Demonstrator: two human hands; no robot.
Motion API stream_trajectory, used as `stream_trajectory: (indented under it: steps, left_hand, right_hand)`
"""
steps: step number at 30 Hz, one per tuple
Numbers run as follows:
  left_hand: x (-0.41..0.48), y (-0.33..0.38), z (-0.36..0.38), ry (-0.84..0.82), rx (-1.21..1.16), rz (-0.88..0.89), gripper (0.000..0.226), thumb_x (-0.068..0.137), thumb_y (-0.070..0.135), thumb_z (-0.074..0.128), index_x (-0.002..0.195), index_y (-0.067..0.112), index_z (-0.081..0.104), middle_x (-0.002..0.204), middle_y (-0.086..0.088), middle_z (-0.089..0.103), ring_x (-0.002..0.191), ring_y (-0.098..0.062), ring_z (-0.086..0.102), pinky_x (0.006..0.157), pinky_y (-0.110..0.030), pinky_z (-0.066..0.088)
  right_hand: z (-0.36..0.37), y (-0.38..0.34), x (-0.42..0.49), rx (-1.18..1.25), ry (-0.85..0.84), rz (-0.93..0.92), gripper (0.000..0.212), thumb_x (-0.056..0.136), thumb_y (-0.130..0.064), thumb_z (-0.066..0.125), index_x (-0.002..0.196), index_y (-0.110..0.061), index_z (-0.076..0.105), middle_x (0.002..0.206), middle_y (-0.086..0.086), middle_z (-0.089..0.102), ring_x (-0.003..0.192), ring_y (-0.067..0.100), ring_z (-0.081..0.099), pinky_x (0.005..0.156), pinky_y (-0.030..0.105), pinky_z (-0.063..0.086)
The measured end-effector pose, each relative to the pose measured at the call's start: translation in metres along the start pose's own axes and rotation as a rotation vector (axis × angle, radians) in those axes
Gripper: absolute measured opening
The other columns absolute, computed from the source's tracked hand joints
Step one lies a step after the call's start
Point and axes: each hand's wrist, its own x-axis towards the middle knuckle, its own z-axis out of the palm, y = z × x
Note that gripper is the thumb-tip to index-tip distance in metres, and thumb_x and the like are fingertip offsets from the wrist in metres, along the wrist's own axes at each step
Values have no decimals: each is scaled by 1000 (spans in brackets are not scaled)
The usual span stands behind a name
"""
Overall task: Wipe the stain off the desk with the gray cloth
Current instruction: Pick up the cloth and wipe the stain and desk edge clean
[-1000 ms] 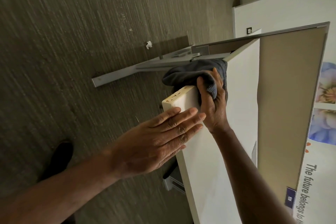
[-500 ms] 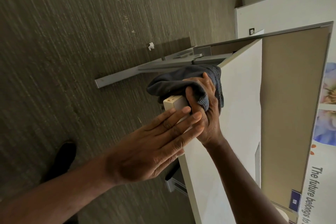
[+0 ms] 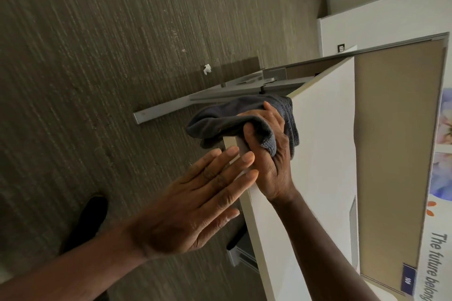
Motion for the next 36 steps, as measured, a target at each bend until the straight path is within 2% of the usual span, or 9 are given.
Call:
stream_trajectory:
  steps: [3,7,9,12,19,27,30,33,36]
  left_hand:
    - [0,-1,-1,11,12,-6,59,111,30,38,158,5,13,172,-9,5,162,-27,6,132,-43,11]
    - [-1,-2,-1,28,34,-28,62,109,29,41,159,5,12,173,-8,1,162,-28,5,132,-43,11]
    - [-2,-2,-2,41,40,-44,61,109,29,41,158,4,14,171,-10,8,162,-27,6,132,-42,11]
    - [-5,1,-3,53,42,-60,60,110,28,39,159,3,13,171,-10,10,162,-28,7,132,-43,11]
    - [-10,9,-14,101,99,-86,65,112,29,37,165,9,6,175,-7,2,161,-32,12,131,-45,15]
    - [-6,22,-28,151,128,-239,61,111,31,40,157,-2,20,169,-19,23,160,-34,19,129,-47,22]
    - [-7,30,-34,157,119,-327,67,109,35,45,157,-7,22,167,-25,28,159,-36,20,127,-52,28]
    - [-5,37,-41,187,132,-345,72,105,32,54,156,-9,25,165,-23,33,158,-37,25,123,-56,34]
    - [4,47,-51,230,139,-347,70,105,37,55,155,-8,33,161,-17,42,156,-31,33,124,-50,34]
  right_hand:
    - [0,-3,1,9,3,-17,27,102,-32,43,110,-18,64,105,-17,62,116,-12,50,118,52,28]
    - [5,-9,-2,34,2,-79,51,103,-59,27,116,-19,56,114,-19,61,121,-14,47,119,43,26]
    - [8,-11,-5,46,-12,-106,55,102,-63,24,116,-21,56,113,-7,62,118,-8,51,119,43,25]
    - [9,-12,-5,54,-15,-116,57,102,-63,25,115,-19,58,110,-1,63,110,7,58,117,52,28]
    - [7,-17,-7,88,-32,-137,52,103,-58,29,110,-19,63,106,1,69,105,19,64,112,62,30]
    - [8,-24,-19,93,-78,-160,52,100,-45,38,108,-4,70,107,9,71,109,21,63,114,60,29]
    - [7,-33,-23,121,-77,-116,64,102,-53,32,107,-2,70,104,11,71,105,23,64,118,55,28]
    - [6,-46,-29,153,-99,-116,57,101,-47,35,106,-1,69,101,11,71,101,21,65,117,54,30]
    - [0,-62,-34,210,-87,-118,69,102,-59,28,110,-3,67,103,11,70,102,20,65,114,46,36]
